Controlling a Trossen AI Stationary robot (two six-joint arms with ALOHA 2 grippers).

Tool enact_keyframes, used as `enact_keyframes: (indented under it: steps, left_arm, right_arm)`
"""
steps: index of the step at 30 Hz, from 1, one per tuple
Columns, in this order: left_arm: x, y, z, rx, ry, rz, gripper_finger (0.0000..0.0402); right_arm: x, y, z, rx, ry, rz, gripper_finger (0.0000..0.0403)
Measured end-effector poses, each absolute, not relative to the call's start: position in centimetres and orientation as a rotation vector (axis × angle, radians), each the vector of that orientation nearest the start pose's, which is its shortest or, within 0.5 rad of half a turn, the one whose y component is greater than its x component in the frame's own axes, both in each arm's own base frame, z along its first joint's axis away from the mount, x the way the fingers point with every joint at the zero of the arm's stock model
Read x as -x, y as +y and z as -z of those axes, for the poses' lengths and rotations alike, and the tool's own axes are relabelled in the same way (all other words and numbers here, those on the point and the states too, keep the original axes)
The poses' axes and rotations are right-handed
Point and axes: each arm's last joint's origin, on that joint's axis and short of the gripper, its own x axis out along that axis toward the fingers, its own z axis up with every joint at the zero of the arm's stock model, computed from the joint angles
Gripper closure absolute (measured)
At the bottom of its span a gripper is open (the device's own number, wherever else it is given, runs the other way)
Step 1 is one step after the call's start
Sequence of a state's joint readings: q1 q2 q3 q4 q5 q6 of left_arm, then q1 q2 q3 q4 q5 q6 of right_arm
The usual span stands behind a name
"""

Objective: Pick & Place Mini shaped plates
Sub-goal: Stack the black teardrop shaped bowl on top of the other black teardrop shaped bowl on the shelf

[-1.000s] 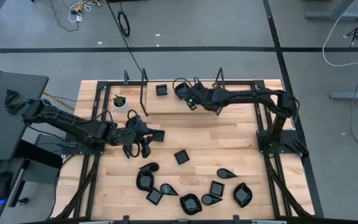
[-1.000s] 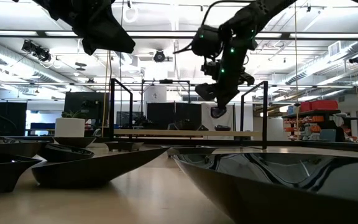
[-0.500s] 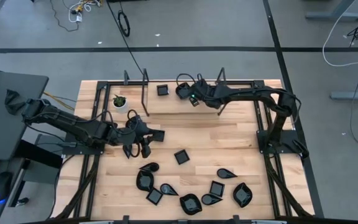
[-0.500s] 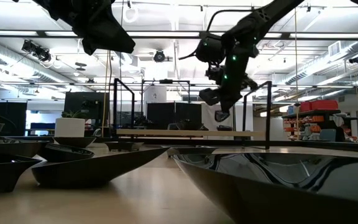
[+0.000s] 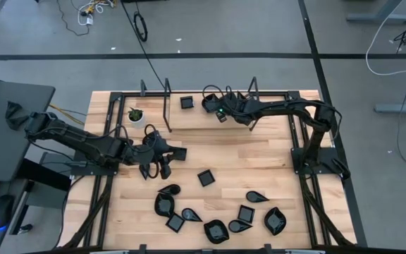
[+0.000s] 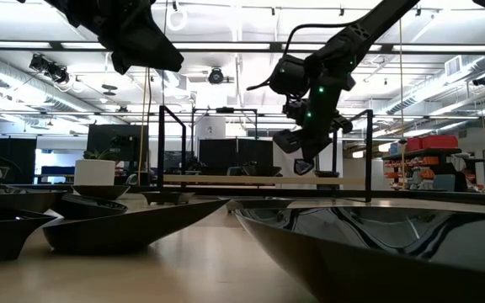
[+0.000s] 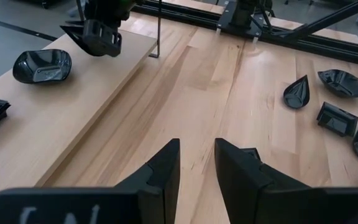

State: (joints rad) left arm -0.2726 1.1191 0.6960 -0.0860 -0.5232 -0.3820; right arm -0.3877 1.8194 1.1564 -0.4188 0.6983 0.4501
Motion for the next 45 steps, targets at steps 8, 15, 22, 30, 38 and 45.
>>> enact_keyframes:
  steps: [8, 15, 22, 30, 38, 45]
  left_arm:
    - [-22.9, -4.9, -25.0, 0.176, 0.413, -0.33, 0.0296]
    - [-22.9, -4.9, -25.0, 0.178, 0.41, -0.329, 0.0296]
    - [-22.9, -4.9, -25.0, 0.178, 0.409, -0.329, 0.0296]
    - [-22.9, -4.9, -25.1, 0.179, 0.409, -0.329, 0.0296]
    - [-22.9, -4.9, -25.0, 0.179, 0.409, -0.329, 0.0296]
    - [-22.9, -4.9, -25.1, 0.179, 0.409, -0.329, 0.0296]
  right_arm:
    - [-33.0, -14.8, -18.3, -0.083, 0.889, 1.145, 0.0394]
    - [-33.6, -15.2, -20.9, 0.085, 0.99, 1.137, 0.0394]
    - [-33.4, -15.4, -22.1, 0.009, 1.07, 1.045, 0.0394]
    - [-31.7, -16.9, -20.1, -0.306, 1.046, 1.082, 0.0394]
    - [-31.4, -17.6, -18.7, -0.396, 0.963, 1.08, 0.0394]
    - [-31.3, -17.6, -18.6, -0.422, 0.946, 1.102, 0.0385]
